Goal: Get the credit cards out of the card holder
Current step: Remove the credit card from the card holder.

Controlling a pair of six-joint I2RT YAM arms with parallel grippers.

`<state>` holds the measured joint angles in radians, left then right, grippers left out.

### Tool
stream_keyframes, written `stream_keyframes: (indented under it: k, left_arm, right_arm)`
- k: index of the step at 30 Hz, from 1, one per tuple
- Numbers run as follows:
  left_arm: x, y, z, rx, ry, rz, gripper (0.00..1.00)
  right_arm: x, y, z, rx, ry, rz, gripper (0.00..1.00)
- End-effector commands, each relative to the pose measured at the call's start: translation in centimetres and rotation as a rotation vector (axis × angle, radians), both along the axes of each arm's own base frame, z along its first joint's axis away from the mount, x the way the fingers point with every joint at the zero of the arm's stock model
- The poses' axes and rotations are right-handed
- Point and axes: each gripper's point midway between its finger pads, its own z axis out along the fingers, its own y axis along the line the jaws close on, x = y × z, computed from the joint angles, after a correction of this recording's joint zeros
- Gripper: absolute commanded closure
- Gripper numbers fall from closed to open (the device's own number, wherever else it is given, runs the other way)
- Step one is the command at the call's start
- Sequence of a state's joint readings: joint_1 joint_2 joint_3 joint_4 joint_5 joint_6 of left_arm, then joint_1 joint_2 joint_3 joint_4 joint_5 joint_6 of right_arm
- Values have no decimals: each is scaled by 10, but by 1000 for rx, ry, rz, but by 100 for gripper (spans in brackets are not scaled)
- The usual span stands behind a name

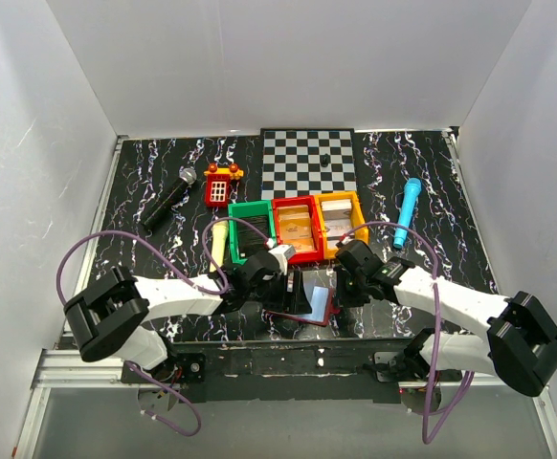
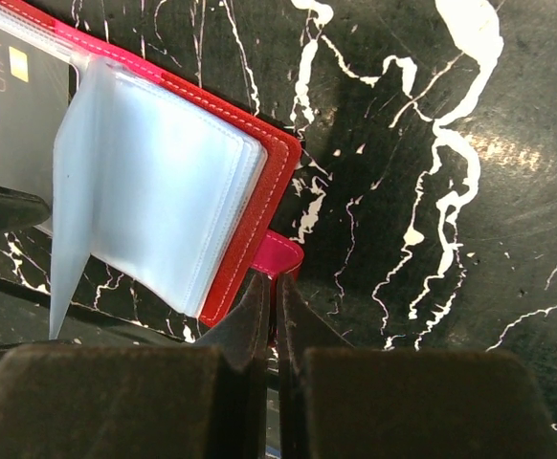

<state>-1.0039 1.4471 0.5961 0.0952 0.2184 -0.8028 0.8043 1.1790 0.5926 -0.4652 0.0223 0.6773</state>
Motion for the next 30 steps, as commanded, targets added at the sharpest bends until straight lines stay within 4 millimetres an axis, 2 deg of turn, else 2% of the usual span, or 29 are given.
stream_keyframes:
  k: [1, 6, 8, 12, 15, 16, 20, 22, 30]
  left_arm:
    - [6, -7, 23, -53, -62, -6, 33]
    - [8, -1, 32, -65, -85, 23, 32]
    - [9, 3, 40, -75, -104, 35, 32]
    - [12, 17, 52, -78, -149, 85, 31]
    - [17, 31, 59, -85, -192, 136, 31]
    - [17, 39, 54, -59, -189, 156, 31]
    - [28, 65, 37, 17, -183, 267, 34]
    - [30, 71, 33, 36, -186, 287, 35]
    - [26, 81, 23, 24, -179, 314, 38]
  right_arm:
    - [1, -12, 5, -33, -25, -24, 98]
    - [4, -24, 21, -51, -80, -53, 70]
    - [6, -26, 32, -42, -108, -61, 65]
    - [7, -23, 59, 22, -165, -49, 62]
    - [1, 10, 85, 225, -201, 69, 63]
    - [3, 22, 96, 296, -221, 89, 63]
    - [4, 38, 90, 296, -128, 82, 63]
    - [3, 52, 85, 332, -90, 96, 61]
    - [22, 91, 68, 354, -69, 95, 52]
